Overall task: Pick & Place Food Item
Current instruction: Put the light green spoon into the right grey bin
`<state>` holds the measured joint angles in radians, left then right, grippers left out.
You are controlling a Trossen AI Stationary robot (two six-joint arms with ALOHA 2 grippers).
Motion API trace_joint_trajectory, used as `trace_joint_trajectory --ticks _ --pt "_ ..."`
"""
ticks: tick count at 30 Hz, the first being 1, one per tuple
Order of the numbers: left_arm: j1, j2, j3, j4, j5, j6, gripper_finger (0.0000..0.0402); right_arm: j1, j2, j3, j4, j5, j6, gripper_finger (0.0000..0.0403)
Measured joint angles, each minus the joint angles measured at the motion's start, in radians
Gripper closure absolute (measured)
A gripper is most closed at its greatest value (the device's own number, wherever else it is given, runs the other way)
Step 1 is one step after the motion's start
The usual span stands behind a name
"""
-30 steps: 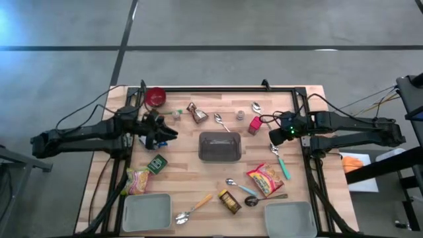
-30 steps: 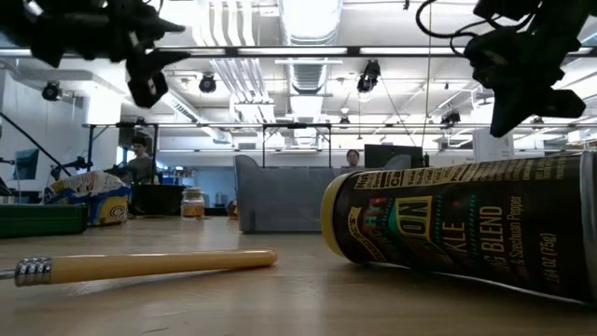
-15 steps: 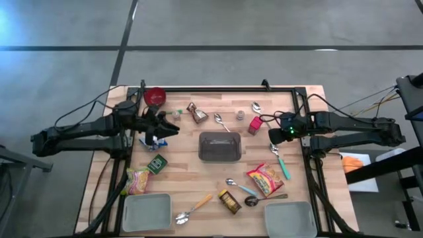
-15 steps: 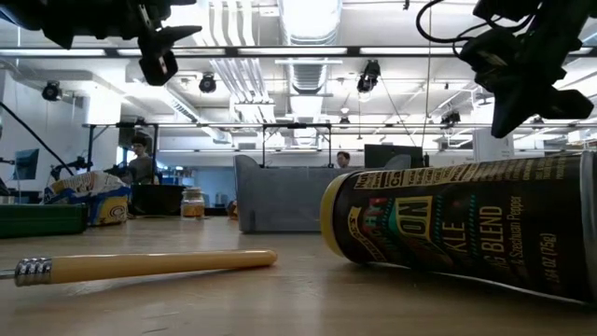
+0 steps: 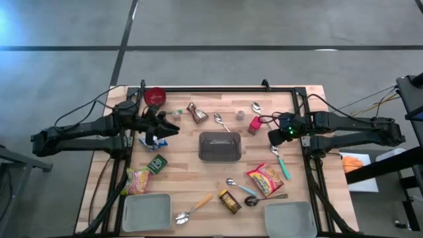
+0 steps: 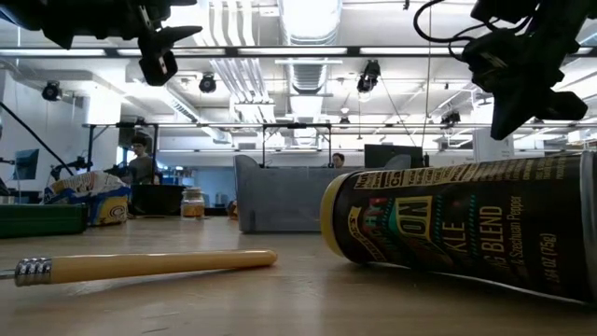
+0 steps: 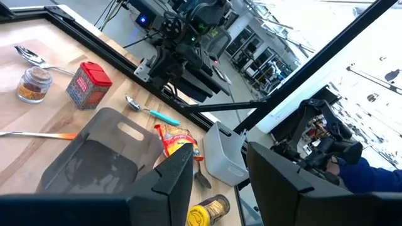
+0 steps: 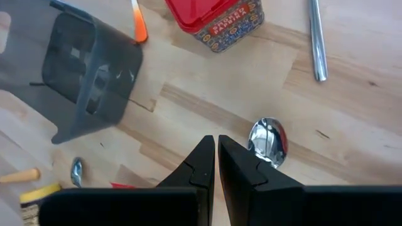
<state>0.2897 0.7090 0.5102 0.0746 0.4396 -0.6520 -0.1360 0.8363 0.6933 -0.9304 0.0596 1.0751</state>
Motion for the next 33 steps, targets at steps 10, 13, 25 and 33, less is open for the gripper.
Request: trace_joint_trajectory --ticks 10,13,25,33 --pt "0.0 0.0 0.0 -0.004 -0.005 0.0 0.0249 0.0 -0.002 0.0 0.006 0.0 -0.085 0.0383" --pt "0.0 0.0 0.0 -0.005 -0.005 0.0 0.0249 0.0 -0.003 0.0 0.006 0.0 -0.076 0.0383" --pt "0.0 0.0 0.0 -0.012 -0.005 0.0 0.0249 -0.002 -0.001 -0.003 0.001 -0.032 0.026 0.0383" --pt "0.0 0.0 -0.001 -0.027 -0.006 -0.001 0.0249 -0.002 0.04 -0.05 -0.001 -0.087 0.059 0.0311"
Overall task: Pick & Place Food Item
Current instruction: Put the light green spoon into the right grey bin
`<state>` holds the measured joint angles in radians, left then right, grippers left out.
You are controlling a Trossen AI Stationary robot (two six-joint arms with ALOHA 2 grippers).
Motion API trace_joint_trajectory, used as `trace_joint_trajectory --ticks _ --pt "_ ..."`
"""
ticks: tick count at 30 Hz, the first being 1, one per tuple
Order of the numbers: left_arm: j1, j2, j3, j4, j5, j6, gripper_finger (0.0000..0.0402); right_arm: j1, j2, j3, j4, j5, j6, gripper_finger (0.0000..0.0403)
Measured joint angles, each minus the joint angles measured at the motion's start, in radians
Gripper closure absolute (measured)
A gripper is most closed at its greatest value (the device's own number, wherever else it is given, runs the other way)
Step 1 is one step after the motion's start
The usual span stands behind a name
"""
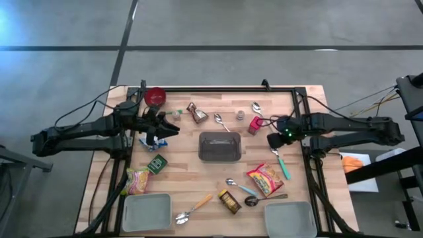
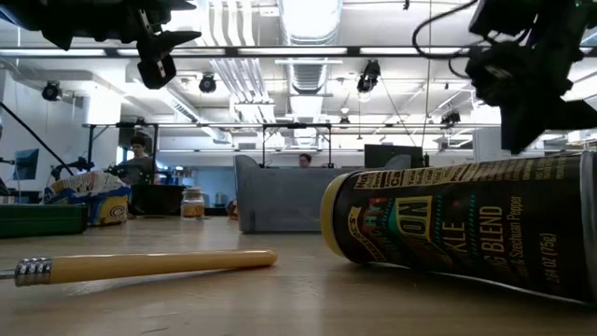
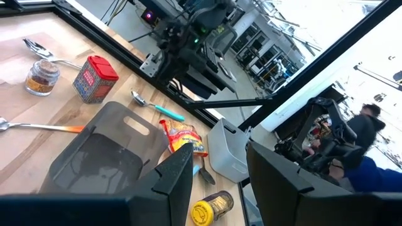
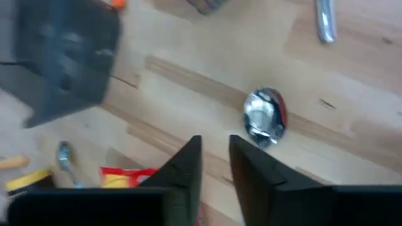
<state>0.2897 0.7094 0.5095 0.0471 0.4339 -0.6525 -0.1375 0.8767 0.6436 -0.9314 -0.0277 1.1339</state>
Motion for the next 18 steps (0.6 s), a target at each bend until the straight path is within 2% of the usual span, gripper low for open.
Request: trace_joint_trajectory --ticks 4,7,9,18 --pt "0.0 0.0 0.0 0.0 0.0 0.0 0.0249 0.0 0.039 -0.029 0.0 -0.038 0.033 0.0248" --pt "0.0 0.0 0.0 -0.001 0.0 -0.003 0.0249 0.003 0.077 -0.041 0.001 -0.105 0.034 0.0217" --pt "0.0 0.0 0.0 -0.003 0.0 -0.003 0.0249 0.016 0.109 -0.046 0.001 -0.134 0.039 0.0208" --pt "0.0 0.0 0.0 -0.007 0.0 -0.002 0.0249 0.139 0.301 -0.041 0.004 -0.13 0.045 0.0204"
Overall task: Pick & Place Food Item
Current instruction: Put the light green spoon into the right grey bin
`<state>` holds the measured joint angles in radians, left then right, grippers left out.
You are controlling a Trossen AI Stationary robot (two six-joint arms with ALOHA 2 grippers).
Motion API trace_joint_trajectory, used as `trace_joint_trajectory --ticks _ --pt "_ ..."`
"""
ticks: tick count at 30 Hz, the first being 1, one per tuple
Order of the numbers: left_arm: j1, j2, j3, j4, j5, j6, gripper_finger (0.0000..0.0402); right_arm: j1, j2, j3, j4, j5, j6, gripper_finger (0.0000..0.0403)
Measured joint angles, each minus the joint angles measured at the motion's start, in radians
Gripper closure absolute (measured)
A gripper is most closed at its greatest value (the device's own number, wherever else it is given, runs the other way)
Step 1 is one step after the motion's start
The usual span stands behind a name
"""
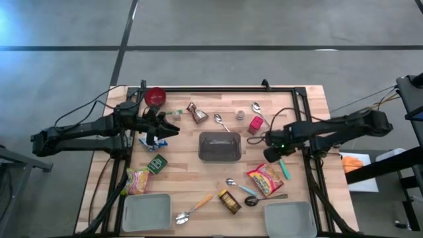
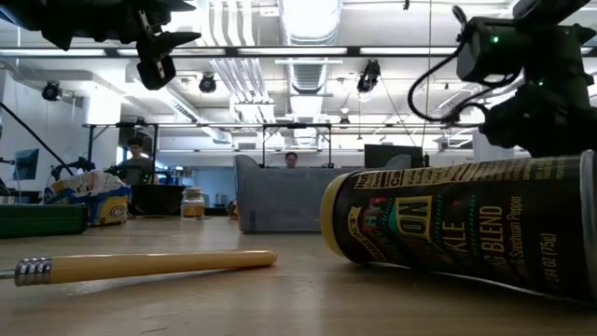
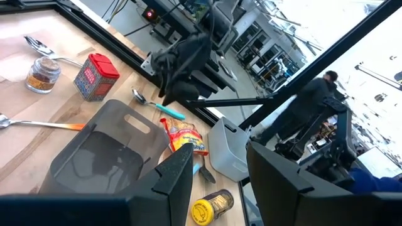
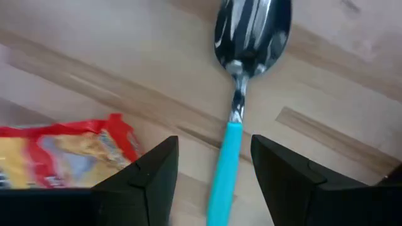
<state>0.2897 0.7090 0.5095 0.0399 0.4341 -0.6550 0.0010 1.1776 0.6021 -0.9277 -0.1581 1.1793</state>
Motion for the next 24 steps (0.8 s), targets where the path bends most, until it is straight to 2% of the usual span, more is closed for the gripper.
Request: trace_joint_trajectory --ticks 11,15,20,24 --pt "0.0 0.0 0.0 0.0 0.0 0.0 0.0249 0.072 0.202 0.006 0.023 0.056 0.018 0.0214" --pt "0.0 0.0 0.0 0.0 0.0 0.0 0.0249 0.071 0.236 0.009 0.039 0.05 -0.002 0.0265" --pt "0.0 0.0 0.0 -0.008 0.0 0.0 0.0249 0.071 0.232 0.011 0.062 0.045 -0.006 0.037" --pt "0.0 0.0 0.0 -0.031 0.0 0.0 0.0249 0.071 0.197 0.008 0.059 0.06 0.004 0.0373"
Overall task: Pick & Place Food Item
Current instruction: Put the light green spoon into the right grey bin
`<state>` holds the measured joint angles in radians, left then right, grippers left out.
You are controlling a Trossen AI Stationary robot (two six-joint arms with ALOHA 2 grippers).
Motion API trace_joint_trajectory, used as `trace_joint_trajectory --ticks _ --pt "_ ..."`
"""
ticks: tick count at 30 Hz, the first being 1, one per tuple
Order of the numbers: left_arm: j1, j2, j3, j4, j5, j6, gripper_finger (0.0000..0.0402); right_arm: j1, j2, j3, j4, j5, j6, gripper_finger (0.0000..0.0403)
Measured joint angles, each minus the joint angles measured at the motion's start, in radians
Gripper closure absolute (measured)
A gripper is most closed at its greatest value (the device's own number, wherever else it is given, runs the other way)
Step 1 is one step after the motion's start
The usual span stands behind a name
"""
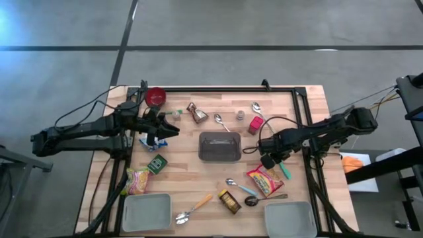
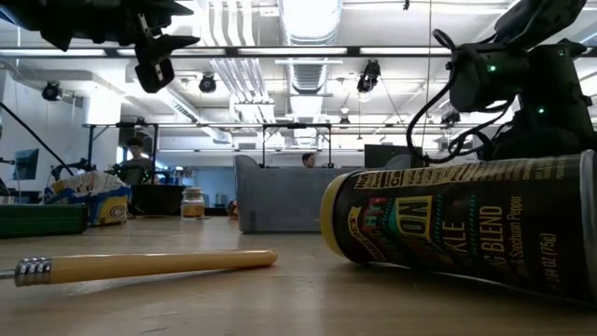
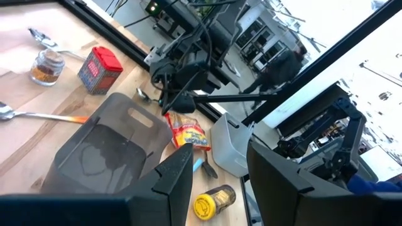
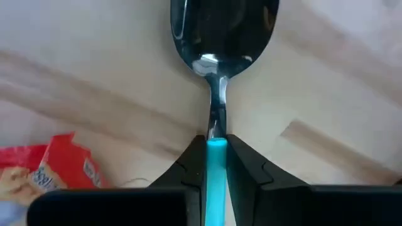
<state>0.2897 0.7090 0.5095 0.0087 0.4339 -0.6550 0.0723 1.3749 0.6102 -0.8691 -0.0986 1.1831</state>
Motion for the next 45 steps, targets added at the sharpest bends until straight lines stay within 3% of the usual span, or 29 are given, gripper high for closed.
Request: trace_joint_trajectory --ticks 10,19,25,34,45 --pt "0.0 0.0 0.0 -0.01 0.0 0.0 0.0249 0.024 -0.188 0.072 -0.097 -0.03 -0.108 0.0373" --pt "0.0 0.0 0.0 -0.01 -0.057 0.003 0.0249 0.219 -0.258 0.288 -0.182 -0.157 -0.258 0.0374" --pt "0.0 0.0 0.0 -0.01 -0.072 0.003 0.0249 0.445 -0.181 0.489 -0.317 -0.186 -0.25 0.0373" --pt "0.0 0.001 0.0 -0.01 -0.105 0.005 0.0249 0.756 0.031 0.667 -0.323 -0.171 -0.137 0.0374" --pt "0.001 0.001 0.0 -0.006 -0.112 0.03 0.0249 0.853 0.329 0.77 -0.275 -0.161 -0.247 0.0374"
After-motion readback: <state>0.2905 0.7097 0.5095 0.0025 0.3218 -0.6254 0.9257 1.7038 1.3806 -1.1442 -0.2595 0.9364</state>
